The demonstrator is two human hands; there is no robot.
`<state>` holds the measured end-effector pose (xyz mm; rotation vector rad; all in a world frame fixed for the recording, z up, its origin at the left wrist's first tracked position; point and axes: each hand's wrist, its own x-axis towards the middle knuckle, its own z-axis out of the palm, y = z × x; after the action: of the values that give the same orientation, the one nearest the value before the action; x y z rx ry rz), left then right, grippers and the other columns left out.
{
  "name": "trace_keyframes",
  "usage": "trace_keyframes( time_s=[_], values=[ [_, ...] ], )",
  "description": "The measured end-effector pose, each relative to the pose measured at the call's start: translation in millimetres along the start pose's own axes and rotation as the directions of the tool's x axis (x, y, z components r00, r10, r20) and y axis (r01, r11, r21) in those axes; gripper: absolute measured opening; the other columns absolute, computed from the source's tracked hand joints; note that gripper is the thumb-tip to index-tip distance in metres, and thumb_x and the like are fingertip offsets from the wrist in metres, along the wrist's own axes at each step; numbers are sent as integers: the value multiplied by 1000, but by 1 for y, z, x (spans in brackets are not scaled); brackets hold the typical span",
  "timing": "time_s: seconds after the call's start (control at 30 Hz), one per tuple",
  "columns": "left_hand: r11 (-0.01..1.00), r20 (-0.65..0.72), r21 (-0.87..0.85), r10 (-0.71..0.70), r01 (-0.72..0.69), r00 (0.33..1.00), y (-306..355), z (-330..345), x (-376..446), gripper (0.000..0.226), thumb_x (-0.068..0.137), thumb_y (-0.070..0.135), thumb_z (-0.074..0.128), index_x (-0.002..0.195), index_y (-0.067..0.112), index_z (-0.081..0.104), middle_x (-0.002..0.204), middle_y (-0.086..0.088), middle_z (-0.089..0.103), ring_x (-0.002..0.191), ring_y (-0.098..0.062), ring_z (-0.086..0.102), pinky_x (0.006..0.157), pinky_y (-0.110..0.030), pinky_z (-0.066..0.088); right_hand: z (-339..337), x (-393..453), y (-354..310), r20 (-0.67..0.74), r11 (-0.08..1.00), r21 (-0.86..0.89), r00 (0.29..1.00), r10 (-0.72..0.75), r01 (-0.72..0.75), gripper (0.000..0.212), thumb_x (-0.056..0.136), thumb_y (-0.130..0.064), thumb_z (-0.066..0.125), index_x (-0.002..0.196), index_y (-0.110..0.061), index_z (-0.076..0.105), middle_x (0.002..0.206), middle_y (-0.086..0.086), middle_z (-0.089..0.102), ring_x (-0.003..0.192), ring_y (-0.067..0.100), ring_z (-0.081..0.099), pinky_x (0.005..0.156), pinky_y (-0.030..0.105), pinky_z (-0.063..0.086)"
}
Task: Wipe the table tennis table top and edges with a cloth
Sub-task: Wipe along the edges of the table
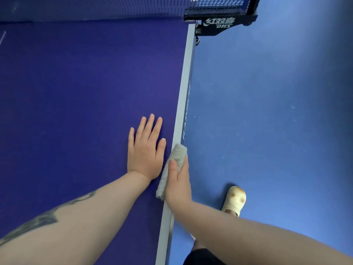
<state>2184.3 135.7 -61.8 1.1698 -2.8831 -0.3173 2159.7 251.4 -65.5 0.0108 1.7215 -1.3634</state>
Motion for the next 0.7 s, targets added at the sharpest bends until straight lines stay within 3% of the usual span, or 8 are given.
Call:
trace_keyframes(
  time_s=[0.17,0.37,0.53,0.6,0.7],
  values=[
    [1000,-1,14,-6,6,1000,1,0,0,57,99,42,20,154,27,24,162,6,17,150,-13,7,122,-45,9,-1,71,-42,-17,999,9,999,-37,37,57,104,-47,35,157,-33,17,153,-8,40,134,12,44,114,40,36],
    [1000,-8,2,-7,7,1000,1,0,0,57,99,39,24,154,25,26,162,5,19,150,-15,9,121,-46,10,-7,6,-12,40,997,-62,998,53,-50,56,106,-41,32,157,-32,12,153,-10,34,126,2,39,101,19,27],
    [1000,11,16,-7,7,1000,-1,0,1,56,100,39,23,154,25,24,162,5,19,150,-15,9,121,-45,10,-2,75,-49,2,998,-59,1000,-19,19,56,105,-46,31,157,-31,15,152,-4,40,134,15,44,110,32,34],
    [1000,19,28,-3,3,1000,0,0,-1,56,100,39,21,154,25,25,162,5,20,150,-15,10,121,-46,12,-3,94,-59,-14,998,-53,1000,-20,20,57,105,-47,30,157,-30,15,151,-3,41,133,17,45,107,32,35],
    [1000,17,10,-10,10,1000,-1,-1,-3,56,100,39,23,154,25,25,162,5,19,150,-14,9,121,-46,12,-10,77,-47,57,997,-78,998,-19,24,58,104,-50,30,157,-32,13,152,-5,40,134,13,44,111,34,34]
  ],
)
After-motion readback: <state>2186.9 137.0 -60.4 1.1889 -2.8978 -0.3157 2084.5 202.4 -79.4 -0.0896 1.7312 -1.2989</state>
